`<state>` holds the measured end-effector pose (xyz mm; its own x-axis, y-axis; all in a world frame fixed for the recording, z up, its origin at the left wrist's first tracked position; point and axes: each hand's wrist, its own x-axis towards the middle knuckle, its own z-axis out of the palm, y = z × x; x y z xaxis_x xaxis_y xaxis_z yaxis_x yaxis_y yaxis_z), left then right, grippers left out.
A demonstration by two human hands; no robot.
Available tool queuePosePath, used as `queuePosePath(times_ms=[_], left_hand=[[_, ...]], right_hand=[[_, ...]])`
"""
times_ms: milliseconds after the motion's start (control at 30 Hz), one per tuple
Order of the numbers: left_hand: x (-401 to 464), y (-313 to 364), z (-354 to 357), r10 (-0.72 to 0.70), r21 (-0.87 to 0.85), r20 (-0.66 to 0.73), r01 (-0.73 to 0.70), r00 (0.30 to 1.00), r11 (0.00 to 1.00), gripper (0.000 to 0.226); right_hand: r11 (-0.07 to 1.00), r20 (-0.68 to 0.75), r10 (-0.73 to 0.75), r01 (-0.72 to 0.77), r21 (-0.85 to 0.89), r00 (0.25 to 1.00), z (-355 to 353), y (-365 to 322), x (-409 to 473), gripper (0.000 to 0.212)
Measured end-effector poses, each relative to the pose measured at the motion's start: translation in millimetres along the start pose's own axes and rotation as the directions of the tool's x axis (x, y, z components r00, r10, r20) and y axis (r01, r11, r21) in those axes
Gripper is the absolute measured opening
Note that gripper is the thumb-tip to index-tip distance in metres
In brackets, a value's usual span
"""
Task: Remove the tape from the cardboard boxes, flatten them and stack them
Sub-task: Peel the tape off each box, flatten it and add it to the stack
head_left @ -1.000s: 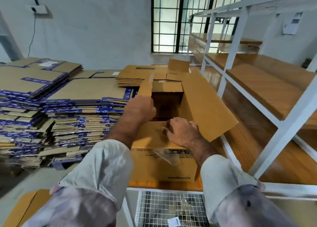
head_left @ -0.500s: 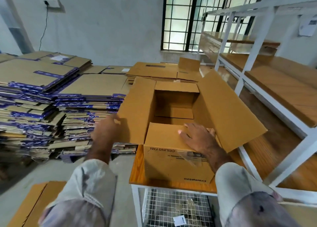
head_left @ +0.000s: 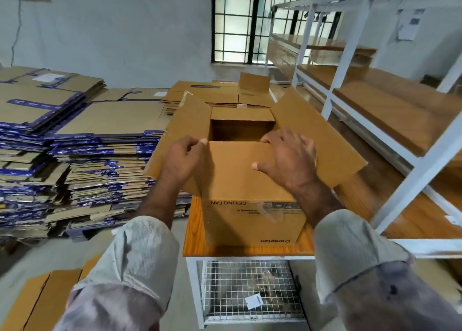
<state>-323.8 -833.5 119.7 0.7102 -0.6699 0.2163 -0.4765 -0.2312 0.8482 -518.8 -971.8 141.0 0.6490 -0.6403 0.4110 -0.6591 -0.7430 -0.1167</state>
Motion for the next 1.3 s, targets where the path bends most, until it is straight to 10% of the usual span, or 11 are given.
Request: queuePosePath(times_ms=[167,367,467,533,767,1300], left_hand=[[0,26,-19,-0.024,-0.382,0.247,0.12,0.969,0.916,0.061],[-15,55,-7,0.091,0.023,0.745,-0.162,0.661,0.987,0.034],[-27,49,28,0.025,0.198,0.848,-0.361,0.529,0.911,0.026],[-35,38,51,-0.033,0.34,0.837,-0.473,0.546,0.813,0.039],[-66,10,98,0.07,0.627,0.55,-0.467,0.832,0.623,0.04],[-50,-23,58,0.103,0.605,0.589,-0.522,0.801,0.601,0.056]], right_hand=[[0.999,0.11,0.012,-0.007,-0.041,0.994,-47,-18,-38,0.044],[0.997,0.432,-0.06,0.077,-0.024,0.9,-54,-11,-69,0.032],[0.977,0.68,-0.149,0.003,0.211,0.718,-59,-12,-90,0.054],[0.95,0.724,-0.16,-0.094,0.298,0.671,-45,-8,-108,0.051],[0.914,0.158,0.12,-0.171,0.369,0.98,37,28,-121,0.016],[0.969,0.32,0.23,-0.186,-0.162,0.919,11,11,-43,0.052]])
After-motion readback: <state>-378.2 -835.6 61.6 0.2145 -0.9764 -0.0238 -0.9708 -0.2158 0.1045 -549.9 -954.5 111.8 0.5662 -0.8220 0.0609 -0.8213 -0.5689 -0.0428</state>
